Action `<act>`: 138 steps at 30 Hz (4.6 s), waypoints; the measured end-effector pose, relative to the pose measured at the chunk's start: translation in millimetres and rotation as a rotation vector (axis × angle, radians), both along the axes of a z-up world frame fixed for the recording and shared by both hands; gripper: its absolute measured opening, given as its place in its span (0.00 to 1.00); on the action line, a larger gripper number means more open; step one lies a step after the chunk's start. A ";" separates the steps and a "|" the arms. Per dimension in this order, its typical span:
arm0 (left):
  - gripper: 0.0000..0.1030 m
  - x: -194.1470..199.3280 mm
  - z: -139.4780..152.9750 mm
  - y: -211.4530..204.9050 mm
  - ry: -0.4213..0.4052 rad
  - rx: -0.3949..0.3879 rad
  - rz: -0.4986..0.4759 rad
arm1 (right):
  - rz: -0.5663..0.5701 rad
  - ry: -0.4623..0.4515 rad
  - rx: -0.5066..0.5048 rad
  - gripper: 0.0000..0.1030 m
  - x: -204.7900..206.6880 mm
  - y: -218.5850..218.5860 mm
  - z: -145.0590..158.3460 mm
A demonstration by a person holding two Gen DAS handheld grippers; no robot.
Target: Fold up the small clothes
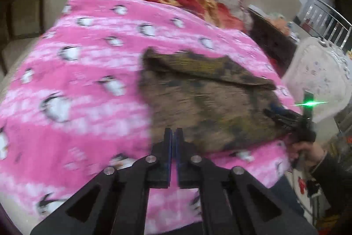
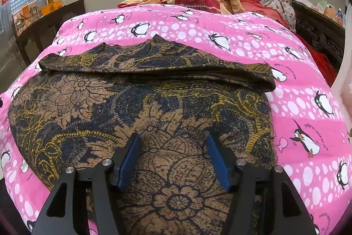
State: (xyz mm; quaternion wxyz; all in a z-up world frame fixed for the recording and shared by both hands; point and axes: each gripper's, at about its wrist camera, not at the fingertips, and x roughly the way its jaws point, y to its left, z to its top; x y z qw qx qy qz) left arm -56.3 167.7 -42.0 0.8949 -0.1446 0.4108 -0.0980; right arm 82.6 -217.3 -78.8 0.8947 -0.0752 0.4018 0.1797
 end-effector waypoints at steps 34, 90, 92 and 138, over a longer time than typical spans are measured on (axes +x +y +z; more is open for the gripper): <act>0.46 235.2 -8.3 -11.1 0.164 0.098 0.207 | -0.072 0.043 -0.009 0.74 148.7 -0.6 45.0; 0.85 178.7 -56.3 -68.4 0.043 0.281 0.218 | -0.145 0.078 0.056 0.95 90.2 -17.0 -6.2; 0.87 180.8 -57.5 -75.0 0.051 0.315 0.220 | -0.137 0.051 -0.006 0.95 86.4 -7.6 -5.4; 0.93 184.1 -57.8 -75.3 0.053 0.291 0.204 | 0.022 0.023 -0.116 1.00 50.5 42.4 -13.1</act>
